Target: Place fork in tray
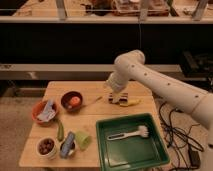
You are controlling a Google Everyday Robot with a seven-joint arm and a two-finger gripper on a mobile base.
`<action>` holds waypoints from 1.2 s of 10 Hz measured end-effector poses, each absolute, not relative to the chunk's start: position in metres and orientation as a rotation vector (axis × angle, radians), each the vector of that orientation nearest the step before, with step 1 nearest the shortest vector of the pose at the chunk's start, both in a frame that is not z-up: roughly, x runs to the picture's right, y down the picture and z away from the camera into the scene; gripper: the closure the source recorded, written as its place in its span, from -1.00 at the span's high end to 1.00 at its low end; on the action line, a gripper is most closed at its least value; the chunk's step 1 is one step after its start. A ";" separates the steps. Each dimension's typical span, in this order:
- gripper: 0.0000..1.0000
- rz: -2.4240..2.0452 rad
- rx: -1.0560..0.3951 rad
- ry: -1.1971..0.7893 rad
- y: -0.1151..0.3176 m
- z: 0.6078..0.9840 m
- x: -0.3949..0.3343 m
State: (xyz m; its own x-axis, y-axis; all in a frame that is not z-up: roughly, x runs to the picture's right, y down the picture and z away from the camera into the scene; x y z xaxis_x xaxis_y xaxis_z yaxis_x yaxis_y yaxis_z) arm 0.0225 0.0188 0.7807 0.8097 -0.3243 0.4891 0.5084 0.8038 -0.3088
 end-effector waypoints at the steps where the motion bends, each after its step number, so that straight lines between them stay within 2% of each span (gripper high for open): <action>1: 0.30 -0.484 -0.466 -0.456 0.022 0.797 0.012; 5: 0.30 -0.554 -0.499 -0.522 0.033 0.858 -0.034; 12: 0.30 -0.650 -0.570 -0.489 0.069 0.914 -0.084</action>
